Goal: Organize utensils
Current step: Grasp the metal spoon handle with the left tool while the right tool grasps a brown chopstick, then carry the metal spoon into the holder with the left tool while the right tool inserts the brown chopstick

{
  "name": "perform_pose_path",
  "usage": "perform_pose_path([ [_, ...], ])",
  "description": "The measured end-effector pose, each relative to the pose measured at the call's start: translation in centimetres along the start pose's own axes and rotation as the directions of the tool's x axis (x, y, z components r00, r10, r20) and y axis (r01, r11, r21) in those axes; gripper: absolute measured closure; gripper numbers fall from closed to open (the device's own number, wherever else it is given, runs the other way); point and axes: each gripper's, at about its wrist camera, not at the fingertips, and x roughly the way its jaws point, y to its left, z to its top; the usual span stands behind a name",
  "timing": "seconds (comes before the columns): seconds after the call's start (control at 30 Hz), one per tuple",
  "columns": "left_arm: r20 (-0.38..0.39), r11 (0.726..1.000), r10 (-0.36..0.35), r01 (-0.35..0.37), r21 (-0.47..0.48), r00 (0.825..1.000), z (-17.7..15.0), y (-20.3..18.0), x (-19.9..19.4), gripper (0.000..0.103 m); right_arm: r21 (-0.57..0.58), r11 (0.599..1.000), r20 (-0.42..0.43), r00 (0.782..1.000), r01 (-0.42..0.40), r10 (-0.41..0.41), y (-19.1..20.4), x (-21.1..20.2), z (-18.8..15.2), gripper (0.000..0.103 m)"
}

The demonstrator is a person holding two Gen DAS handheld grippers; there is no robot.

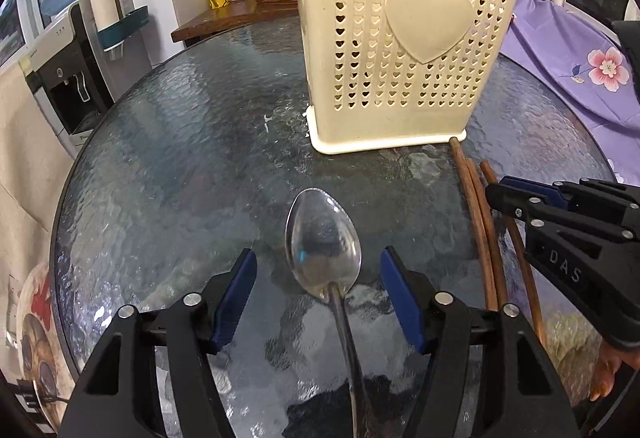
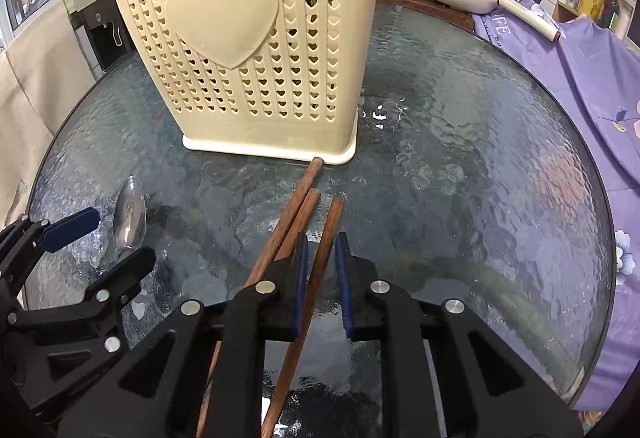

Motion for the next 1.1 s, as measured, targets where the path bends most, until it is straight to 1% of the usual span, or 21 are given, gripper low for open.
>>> perform_pose_path([
  [0.1,0.000,1.000,0.010,-0.010,-0.004,1.000,0.4,-0.1,0.3,0.050,0.004,1.000,0.000,1.000,-0.001,0.001,-0.2,0.2,0.2,0.092],
  [0.17,-0.002,1.000,0.014,-0.014,-0.007,1.000,0.5,-0.1,0.4,0.062,0.002,1.000,0.001,1.000,0.002,-0.002,-0.1,0.2,0.3,0.092],
  [0.23,-0.006,1.000,0.016,-0.016,-0.007,1.000,0.6,-0.2,0.5,0.065,-0.001,1.000,0.003,1.000,0.006,-0.006,0.0,0.3,0.3,0.092],
  [0.53,0.001,1.000,0.008,-0.008,-0.001,1.000,0.7,-0.5,0.3,0.065,0.009,1.000,0.007,1.000,-0.003,0.003,-0.2,0.4,0.5,0.093],
  [0.67,0.033,1.000,-0.013,0.014,-0.003,0.999,0.7,-0.7,-0.5,0.065,0.038,0.999,0.013,0.999,-0.036,0.036,-0.8,0.4,0.3,0.095],
  [0.7,0.046,1.000,-0.024,0.024,-0.006,0.999,0.8,-0.6,-0.8,0.065,0.051,0.997,0.019,0.998,-0.057,0.056,-1.0,0.4,0.3,0.095],
  [0.83,0.107,0.997,-0.066,0.069,-0.019,0.992,1.2,-0.4,-2.2,0.066,0.067,0.993,0.055,0.994,-0.099,0.095,-1.6,-0.1,0.3,0.095],
  [0.97,0.147,0.995,-0.092,0.096,-0.024,0.985,1.8,-0.1,-3.6,0.066,0.083,0.984,0.114,0.983,-0.155,0.145,-2.1,-1.4,0.5,0.095],
  [1.1,0.193,0.992,-0.115,0.122,-0.024,0.975,2.1,0.1,-5.1,0.066,0.101,0.966,0.185,0.958,-0.239,0.218,-2.7,-3.8,0.9,0.095],
])
